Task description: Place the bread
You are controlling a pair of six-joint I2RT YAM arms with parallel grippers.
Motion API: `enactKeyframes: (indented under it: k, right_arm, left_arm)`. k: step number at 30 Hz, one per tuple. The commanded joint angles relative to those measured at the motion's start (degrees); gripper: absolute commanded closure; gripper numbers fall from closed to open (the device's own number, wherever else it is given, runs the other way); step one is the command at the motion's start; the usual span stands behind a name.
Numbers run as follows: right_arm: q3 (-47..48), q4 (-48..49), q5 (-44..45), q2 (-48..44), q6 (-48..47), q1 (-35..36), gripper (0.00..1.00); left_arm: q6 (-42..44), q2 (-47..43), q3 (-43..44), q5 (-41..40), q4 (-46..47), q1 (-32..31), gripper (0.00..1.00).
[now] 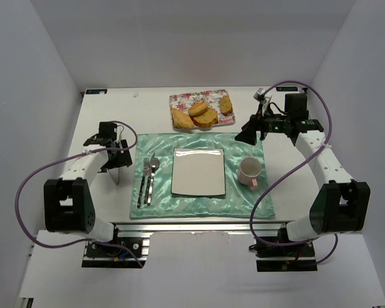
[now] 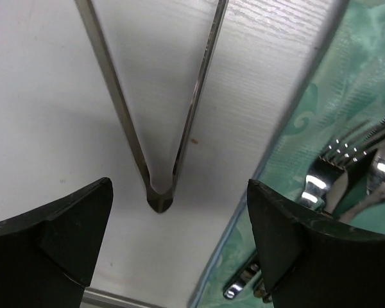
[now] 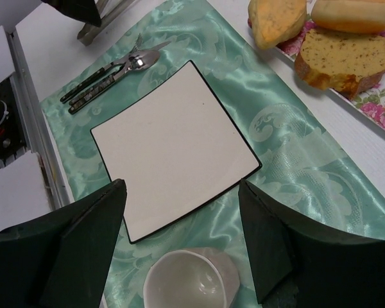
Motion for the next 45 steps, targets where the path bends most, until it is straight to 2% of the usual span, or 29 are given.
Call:
enactKeyframes:
  k: [1,7,15,26,30,33,34,36,37,39,41,43,45]
  right_arm:
    - [0.4,2.06,-1.37,0.18,1.24,0.13,0.24]
    - [0.93,2.41,-1.29,-0.08,2.11,0.04,0.24]
    - [-1.27,2.94,-0.06,-1.57,2.64,-0.14,0.23]
    - [1.37,2.06,-0.76,-0.69,3.17,-0.4,0.23]
    - [0.84,2.24,-0.67,-1.75,3.35,-0.49,0.23]
    - [-0.04,2.41,-0.5,-2.36,3.26,-0.84,0.23]
    - [-0.3,2.33,-0.5,-2.63,3.35,-1.1,0.23]
    - [-0.65,2.41,-0.5,-2.8,3.35,-1.28,0.23]
    - [-0.91,2.33,-0.41,-2.89,3.26,-1.54,0.23]
    - [-1.18,2.33,-0.5,-3.07,3.35,-1.89,0.23]
    - [-1.53,2.5,-0.58,-3.07,3.43,-2.15,0.23]
    - [-1.71,2.68,-0.84,-2.98,3.7,-2.24,0.23]
    - [-1.62,2.76,-1.11,-2.72,3.96,-2.51,0.23]
  left_arm:
    - [3.53,4.08,0.56,-0.14,5.74,0.38,0.05]
    - [4.24,12.43,2.41,0.48,9.53,3.89,0.05]
    - [5.55,8.32,1.44,1.27,11.12,5.39,0.06]
    - [5.47,15.52,2.14,3.38,15.07,6.44,0.12]
    - [4.94,16.92,3.11,4.26,16.92,6.89,0.19]
    - [4.59,16.84,3.9,4.96,16.48,7.06,0.37]
    - [4.59,16.32,3.38,5.31,16.65,7.06,0.5]
    - [4.59,14.65,2.85,6.01,16.92,7.06,0.62]
    - [4.5,12.21,2.59,6.97,16.83,6.97,0.72]
    - [4.24,9.47,2.58,8.64,16.66,7.06,0.76]
    - [3.36,5.08,3.37,14.51,15.95,6.97,0.8]
    - [1.7,1.74,5.73,19.43,14.46,6.28,0.8]
    - [0.29,0.5,7.85,23.14,13.67,5.13,0.74]
